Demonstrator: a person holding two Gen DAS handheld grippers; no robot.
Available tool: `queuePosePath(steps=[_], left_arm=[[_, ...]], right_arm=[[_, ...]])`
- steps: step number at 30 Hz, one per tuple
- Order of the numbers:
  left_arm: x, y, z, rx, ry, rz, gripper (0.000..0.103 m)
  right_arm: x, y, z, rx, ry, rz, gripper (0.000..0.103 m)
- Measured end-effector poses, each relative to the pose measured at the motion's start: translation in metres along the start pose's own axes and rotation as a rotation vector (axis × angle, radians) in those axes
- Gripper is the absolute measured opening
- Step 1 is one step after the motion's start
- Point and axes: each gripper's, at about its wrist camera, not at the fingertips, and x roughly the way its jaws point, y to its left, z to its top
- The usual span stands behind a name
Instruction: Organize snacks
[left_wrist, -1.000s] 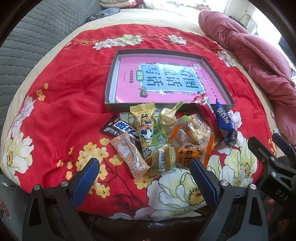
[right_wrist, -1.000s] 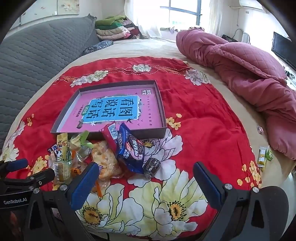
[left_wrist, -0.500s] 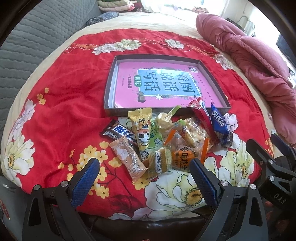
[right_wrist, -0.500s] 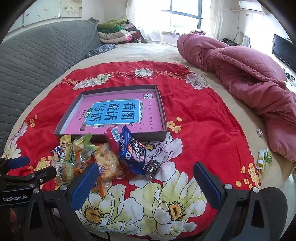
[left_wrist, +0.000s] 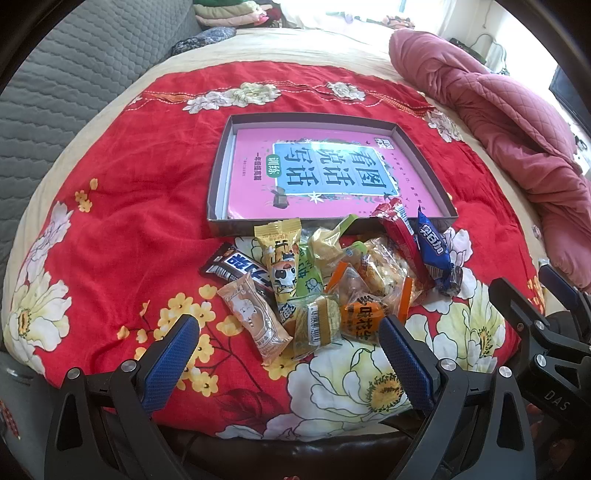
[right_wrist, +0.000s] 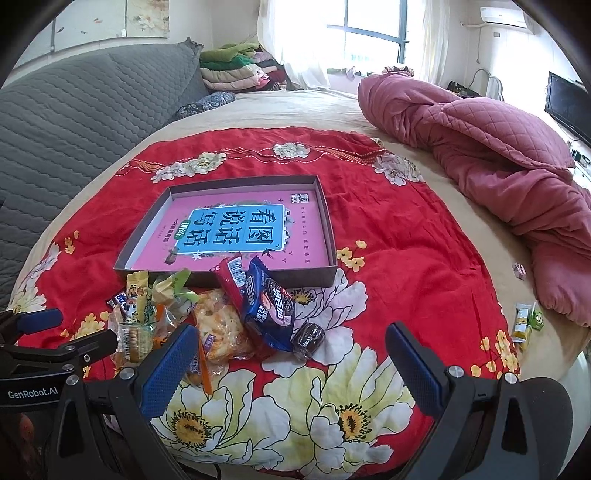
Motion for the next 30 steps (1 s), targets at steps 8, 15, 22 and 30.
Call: queuePosePath(steps=[8, 15, 22, 30], left_arm=[[0.002, 0.000, -0.001, -0.002, 0.007, -0.001, 0.098], [0.004, 0.001, -0.001, -0.013, 0.013, -0.010, 0.098], [0.008, 0.008, -0.001, -0.030, 0.022, -0.023, 0.098], [0.014, 0.019, 0.001, -0.067, 0.040, -0.037, 0.098]], right_arm=[[0.001, 0.001, 0.001, -0.004, 0.001, 0.009, 0.102], [0.002, -0.001, -0.001, 0.002, 0.007, 0.013, 0.102], [0.007, -0.001, -0.003, 0.006, 0.015, 0.025, 0.102], [0.012, -0.004, -0.004, 0.019, 0.029, 0.049, 0.102]])
